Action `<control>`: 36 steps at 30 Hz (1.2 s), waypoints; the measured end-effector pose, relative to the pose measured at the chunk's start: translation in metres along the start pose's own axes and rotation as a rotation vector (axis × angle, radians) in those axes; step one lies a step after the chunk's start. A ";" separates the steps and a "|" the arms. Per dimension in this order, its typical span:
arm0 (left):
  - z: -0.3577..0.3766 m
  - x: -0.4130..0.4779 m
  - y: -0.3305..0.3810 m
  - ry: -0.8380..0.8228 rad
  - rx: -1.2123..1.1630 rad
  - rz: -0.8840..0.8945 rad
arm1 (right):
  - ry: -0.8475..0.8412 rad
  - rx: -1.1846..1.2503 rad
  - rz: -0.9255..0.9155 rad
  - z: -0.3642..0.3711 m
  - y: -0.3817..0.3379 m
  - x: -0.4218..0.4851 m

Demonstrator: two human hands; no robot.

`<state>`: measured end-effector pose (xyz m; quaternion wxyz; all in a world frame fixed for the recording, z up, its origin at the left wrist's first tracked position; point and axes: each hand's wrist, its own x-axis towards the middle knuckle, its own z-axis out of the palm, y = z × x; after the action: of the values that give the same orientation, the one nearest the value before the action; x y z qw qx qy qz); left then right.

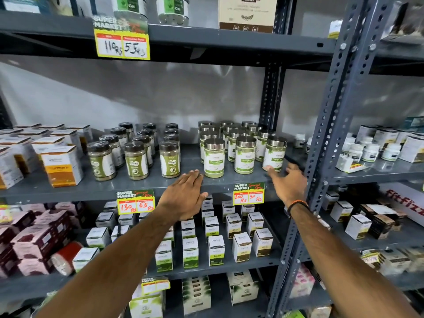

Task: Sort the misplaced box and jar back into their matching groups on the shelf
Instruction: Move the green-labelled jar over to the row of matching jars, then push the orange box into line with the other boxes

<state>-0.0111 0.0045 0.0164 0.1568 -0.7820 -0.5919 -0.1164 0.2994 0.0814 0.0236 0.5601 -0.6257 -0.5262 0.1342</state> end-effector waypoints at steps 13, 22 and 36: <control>-0.068 -0.208 -0.129 0.217 0.040 -0.160 | -0.213 0.380 -0.388 0.065 -0.115 -0.174; -0.105 -0.332 -0.333 0.262 0.071 -0.504 | -0.401 0.424 -0.468 0.227 -0.239 -0.299; -0.067 -0.313 -0.511 0.118 -0.017 -0.482 | -0.129 0.108 -0.341 0.328 -0.285 -0.359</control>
<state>-0.5872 -0.1714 0.0181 0.1525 -0.6112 -0.7503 -0.2008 -0.2408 -0.0772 0.0024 0.5726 -0.4863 -0.6515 0.1055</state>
